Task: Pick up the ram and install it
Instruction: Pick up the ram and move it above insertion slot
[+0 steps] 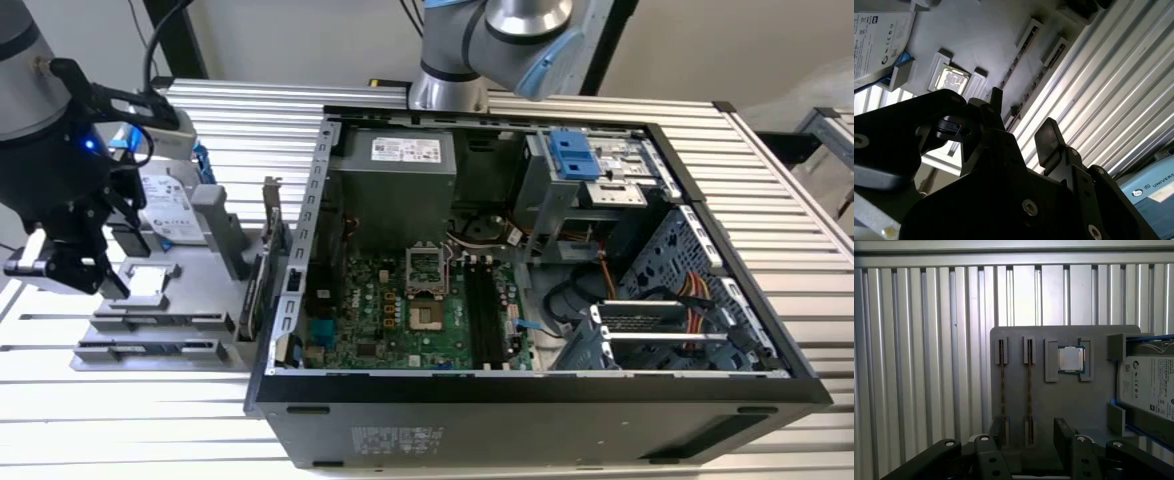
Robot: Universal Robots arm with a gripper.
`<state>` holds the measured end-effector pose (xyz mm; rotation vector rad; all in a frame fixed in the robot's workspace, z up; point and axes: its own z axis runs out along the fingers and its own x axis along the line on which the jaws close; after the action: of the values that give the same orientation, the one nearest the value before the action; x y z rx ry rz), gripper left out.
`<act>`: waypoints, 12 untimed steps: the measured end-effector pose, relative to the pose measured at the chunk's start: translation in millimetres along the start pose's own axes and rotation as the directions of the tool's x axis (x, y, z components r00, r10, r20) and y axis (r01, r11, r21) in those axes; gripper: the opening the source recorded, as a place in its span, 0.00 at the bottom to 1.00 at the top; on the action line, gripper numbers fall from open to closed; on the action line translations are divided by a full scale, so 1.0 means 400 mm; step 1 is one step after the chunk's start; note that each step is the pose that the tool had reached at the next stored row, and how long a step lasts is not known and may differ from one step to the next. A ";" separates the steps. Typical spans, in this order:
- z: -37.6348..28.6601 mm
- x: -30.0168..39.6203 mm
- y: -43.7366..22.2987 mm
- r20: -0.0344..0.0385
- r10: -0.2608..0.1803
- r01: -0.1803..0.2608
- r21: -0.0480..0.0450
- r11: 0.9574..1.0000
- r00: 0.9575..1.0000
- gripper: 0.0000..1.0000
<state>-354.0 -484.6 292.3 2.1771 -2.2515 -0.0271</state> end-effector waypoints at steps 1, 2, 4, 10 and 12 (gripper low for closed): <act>0.001 0.000 0.000 0.000 0.000 0.000 0.000 1.000 1.000 1.00; 0.001 0.000 0.000 -0.001 0.000 0.000 0.000 1.000 1.000 1.00; 0.003 0.000 0.000 -0.001 0.000 0.000 0.000 1.000 1.000 1.00; 0.006 0.000 0.000 -0.003 0.000 0.000 0.000 1.000 1.000 1.00; 0.008 0.000 0.000 -0.004 0.000 0.000 0.000 1.000 1.000 1.00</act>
<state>-354.0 -484.6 289.2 2.1752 -2.2498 -0.0230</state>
